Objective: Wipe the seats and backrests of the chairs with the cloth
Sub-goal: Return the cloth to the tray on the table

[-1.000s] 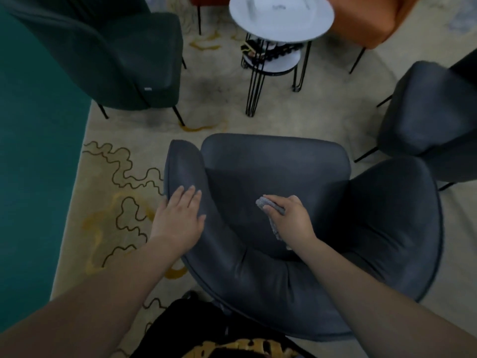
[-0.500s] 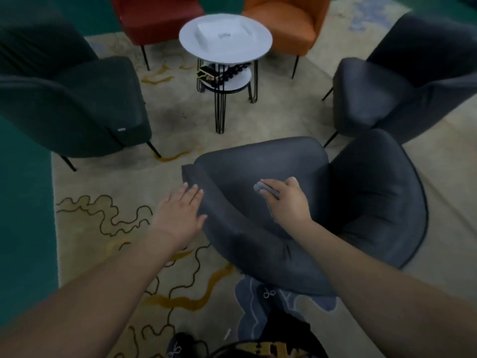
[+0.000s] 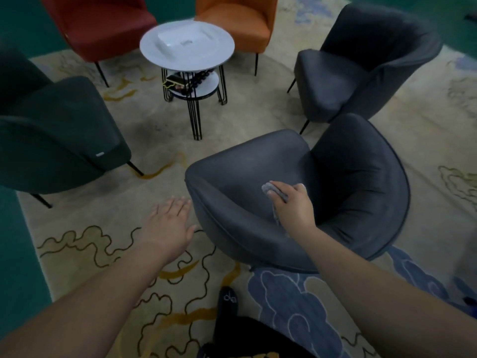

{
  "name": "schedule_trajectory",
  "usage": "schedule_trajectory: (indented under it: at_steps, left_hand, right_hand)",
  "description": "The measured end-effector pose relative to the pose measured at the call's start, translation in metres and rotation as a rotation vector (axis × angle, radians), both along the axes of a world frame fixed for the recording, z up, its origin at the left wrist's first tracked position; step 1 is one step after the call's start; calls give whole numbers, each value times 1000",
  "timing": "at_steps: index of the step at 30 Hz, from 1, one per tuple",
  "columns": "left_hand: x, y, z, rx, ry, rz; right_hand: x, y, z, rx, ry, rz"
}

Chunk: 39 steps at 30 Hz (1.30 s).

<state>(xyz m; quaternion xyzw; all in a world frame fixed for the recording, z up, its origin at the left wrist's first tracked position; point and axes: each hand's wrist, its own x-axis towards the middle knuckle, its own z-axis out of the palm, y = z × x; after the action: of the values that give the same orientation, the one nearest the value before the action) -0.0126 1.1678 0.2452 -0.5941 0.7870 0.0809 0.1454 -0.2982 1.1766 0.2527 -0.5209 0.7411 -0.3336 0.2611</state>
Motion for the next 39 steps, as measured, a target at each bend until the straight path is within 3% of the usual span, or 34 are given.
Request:
schedule_trajectory:
  at_steps: [6, 20, 39]
  left_hand:
    - [11, -51, -3, 16, -34, -16]
    - [86, -136, -5, 23, -45, 77]
    - [236, -340, 6, -6, -53, -116]
  right_hand:
    - [1, -58, -1, -9, -72, -51]
    - [61, -149, -19, 68, -13, 44]
    - [209, -309, -1, 79, 91, -68]
